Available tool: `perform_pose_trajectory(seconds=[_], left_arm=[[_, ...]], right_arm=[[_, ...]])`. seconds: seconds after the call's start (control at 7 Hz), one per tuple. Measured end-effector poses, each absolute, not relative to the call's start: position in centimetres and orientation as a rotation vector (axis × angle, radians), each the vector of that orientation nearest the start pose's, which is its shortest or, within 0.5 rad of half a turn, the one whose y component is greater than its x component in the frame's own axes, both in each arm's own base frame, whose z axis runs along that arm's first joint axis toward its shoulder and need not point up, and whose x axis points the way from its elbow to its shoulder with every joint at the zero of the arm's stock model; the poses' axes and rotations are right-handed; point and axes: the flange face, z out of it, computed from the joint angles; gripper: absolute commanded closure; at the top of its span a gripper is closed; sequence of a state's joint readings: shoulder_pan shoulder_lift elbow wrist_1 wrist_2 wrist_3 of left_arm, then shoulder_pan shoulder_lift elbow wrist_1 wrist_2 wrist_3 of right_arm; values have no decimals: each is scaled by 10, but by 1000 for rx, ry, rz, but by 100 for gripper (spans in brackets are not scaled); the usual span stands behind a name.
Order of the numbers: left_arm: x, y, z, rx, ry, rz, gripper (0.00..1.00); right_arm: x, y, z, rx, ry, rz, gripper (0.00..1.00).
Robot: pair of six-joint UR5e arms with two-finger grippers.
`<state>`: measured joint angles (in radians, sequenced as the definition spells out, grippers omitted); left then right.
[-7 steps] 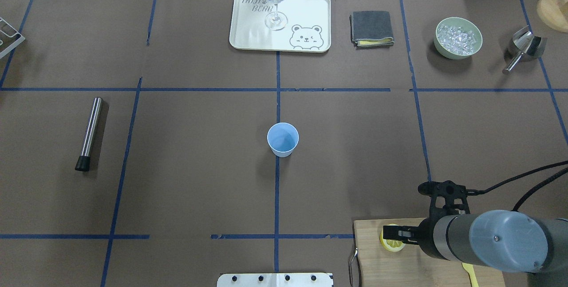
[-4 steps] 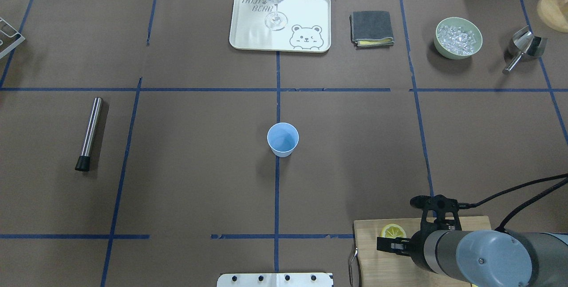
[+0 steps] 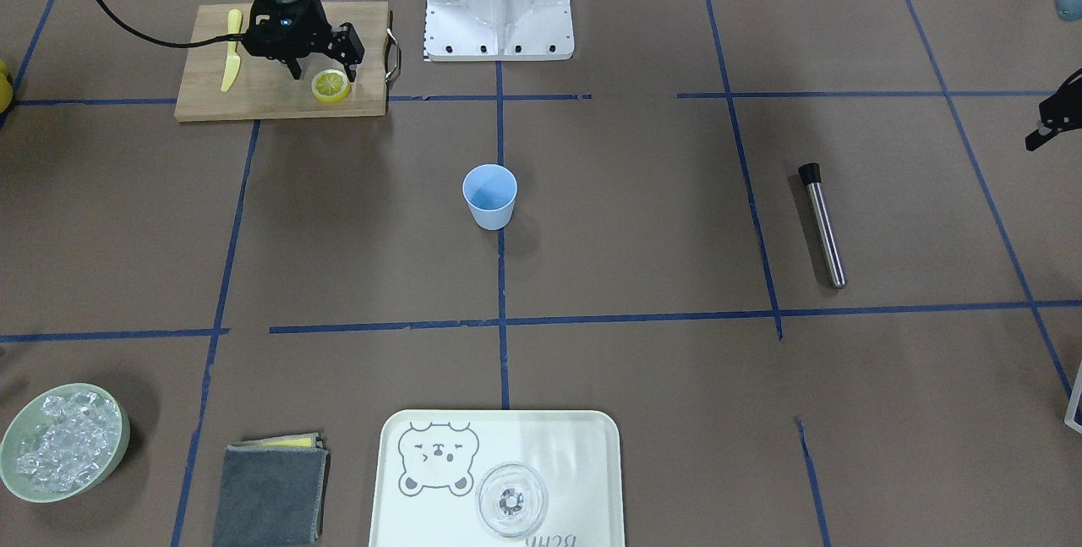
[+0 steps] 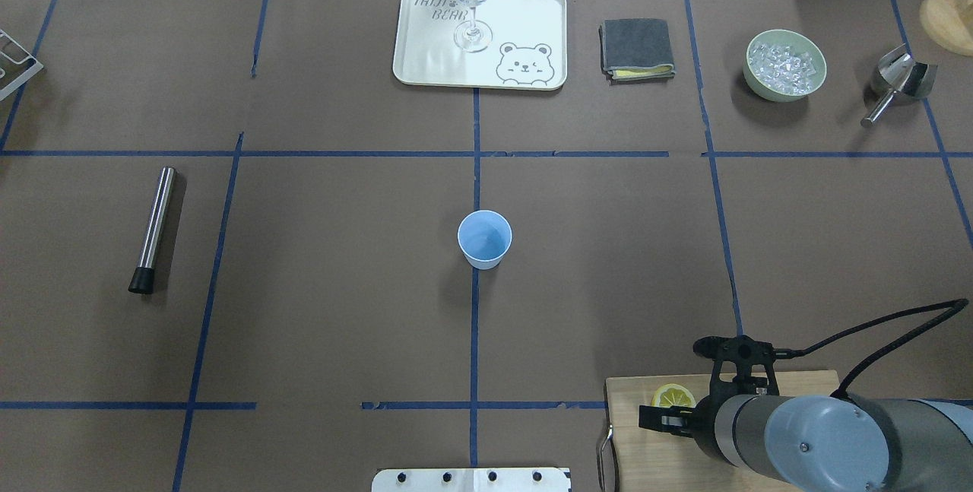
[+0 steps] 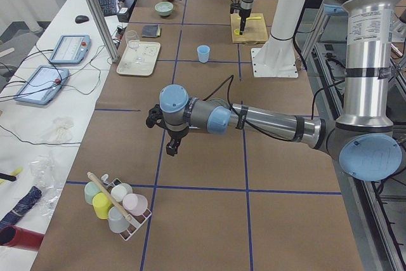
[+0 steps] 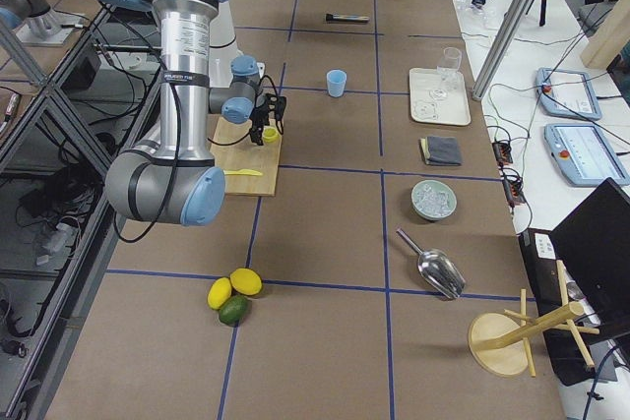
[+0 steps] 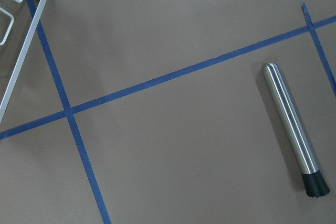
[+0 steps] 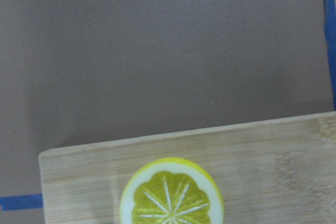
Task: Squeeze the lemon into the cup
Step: 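Lower the right gripper and close it on the yellow lemon slice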
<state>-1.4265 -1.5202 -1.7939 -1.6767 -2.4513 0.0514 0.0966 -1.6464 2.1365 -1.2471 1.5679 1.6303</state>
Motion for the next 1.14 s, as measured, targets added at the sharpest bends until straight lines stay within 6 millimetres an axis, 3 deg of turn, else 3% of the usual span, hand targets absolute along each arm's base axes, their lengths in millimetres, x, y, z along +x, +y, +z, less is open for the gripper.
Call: perform_pose_trajectory(seconds=[0.29, 0.86, 1.14], left_arm=[[13, -481, 553, 220, 889, 304, 0], [13, -481, 553, 219, 889, 303, 0], [13, -480, 553, 219, 889, 303, 0]], right_arm=[[-442, -180, 398, 26, -814, 156, 9], [-443, -183, 397, 42, -816, 165, 41], [-442, -185, 396, 49, -817, 171, 45]])
